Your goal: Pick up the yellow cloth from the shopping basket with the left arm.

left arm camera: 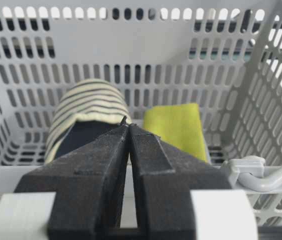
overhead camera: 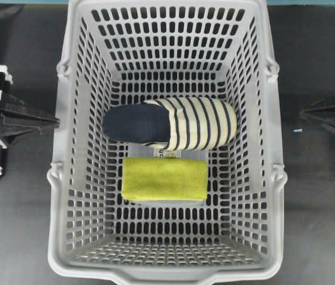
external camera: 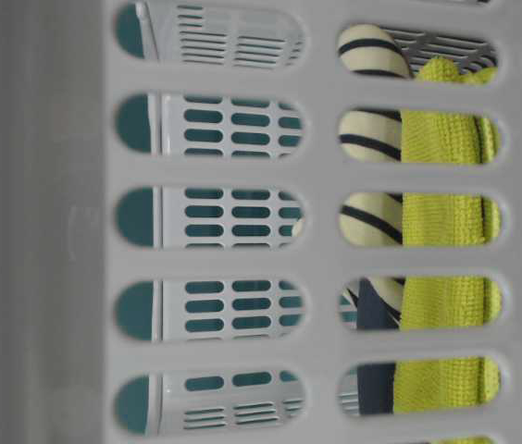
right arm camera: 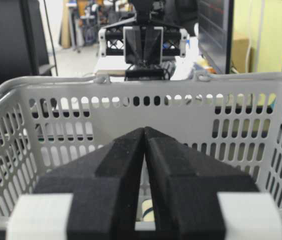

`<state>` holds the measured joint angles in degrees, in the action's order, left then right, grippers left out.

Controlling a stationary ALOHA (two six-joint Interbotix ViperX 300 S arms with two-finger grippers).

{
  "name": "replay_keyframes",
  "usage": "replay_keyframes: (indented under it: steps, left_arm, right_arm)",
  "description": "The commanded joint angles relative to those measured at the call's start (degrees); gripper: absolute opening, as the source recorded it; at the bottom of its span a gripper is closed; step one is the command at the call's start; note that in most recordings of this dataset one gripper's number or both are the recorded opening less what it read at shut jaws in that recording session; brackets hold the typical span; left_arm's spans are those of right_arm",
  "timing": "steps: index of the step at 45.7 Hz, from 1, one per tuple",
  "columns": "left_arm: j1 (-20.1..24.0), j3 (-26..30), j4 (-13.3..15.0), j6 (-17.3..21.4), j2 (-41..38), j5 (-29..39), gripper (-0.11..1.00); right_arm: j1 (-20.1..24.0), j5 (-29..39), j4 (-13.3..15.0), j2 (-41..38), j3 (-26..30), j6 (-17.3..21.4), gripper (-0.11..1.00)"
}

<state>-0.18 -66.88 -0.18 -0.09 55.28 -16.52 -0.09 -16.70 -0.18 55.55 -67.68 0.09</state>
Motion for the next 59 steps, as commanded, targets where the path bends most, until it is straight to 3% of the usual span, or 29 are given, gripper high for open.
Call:
replay_keyframes:
  steps: [1, 5, 14, 24, 28, 33, 37, 39, 46, 49, 52, 59]
  left_arm:
    - [-0.9, 2.5, -2.3, -1.3, -0.6, 1.3, 0.06]
    - [-1.1, 4.7, -2.4, -2.4, -1.0, 6.0, 0.0]
    - [-1.7, 13.3, -2.3, -2.3, -2.4, 19.2, 0.0]
    - [-1.8, 23.4, -2.4, -2.2, -8.5, 29.9, 0.0]
    - [-2.1, 27.0, -2.4, -2.2, -12.2, 33.0, 0.0]
    - [-2.5, 31.5, -2.4, -2.1, -17.3, 36.6, 0.02]
    - [-2.7, 35.1, -2.4, -2.6, -21.8, 38.6, 0.13]
    - [-2.8, 36.7, -2.4, -2.7, -24.0, 39.5, 0.24]
    - [-4.5, 43.8, -2.4, -2.5, -33.2, 43.5, 0.69]
    - [-4.8, 46.7, -2.4, -2.6, -37.0, 45.5, 0.83]
    - [-5.1, 49.7, -2.4, -2.6, -40.7, 47.9, 0.89]
    - [-6.2, 56.7, -2.4, -2.6, -49.5, 54.6, 0.86]
  right_arm:
    - [0.4, -0.4, -0.2, -0.5, 1.4, 0.4, 0.0]
    - [0.5, -0.4, -0.4, -0.3, 1.9, 0.5, 0.0]
    - [0.6, 0.4, -0.5, -0.2, 2.5, 1.8, 0.0]
    - [0.6, 6.0, -0.4, -0.4, 3.2, 2.8, 0.02]
    - [0.5, 7.1, -0.4, -0.4, 3.6, 2.8, 0.16]
    - [0.5, 7.7, -0.5, -0.4, 4.0, 2.8, 0.48]
    - [0.5, 7.7, -0.4, -0.4, 4.0, 2.8, 0.74]
    - [0.4, 7.7, -0.4, -0.3, 4.0, 2.8, 0.79]
    - [0.4, 7.7, -0.4, 0.0, 4.0, 2.6, 0.76]
    - [0.3, 7.7, -0.4, 0.1, 4.0, 2.6, 0.76]
    - [0.2, 7.7, -0.4, 0.2, 4.0, 2.6, 0.76]
    - [-0.3, 7.6, -0.5, 0.3, 4.0, 2.5, 0.76]
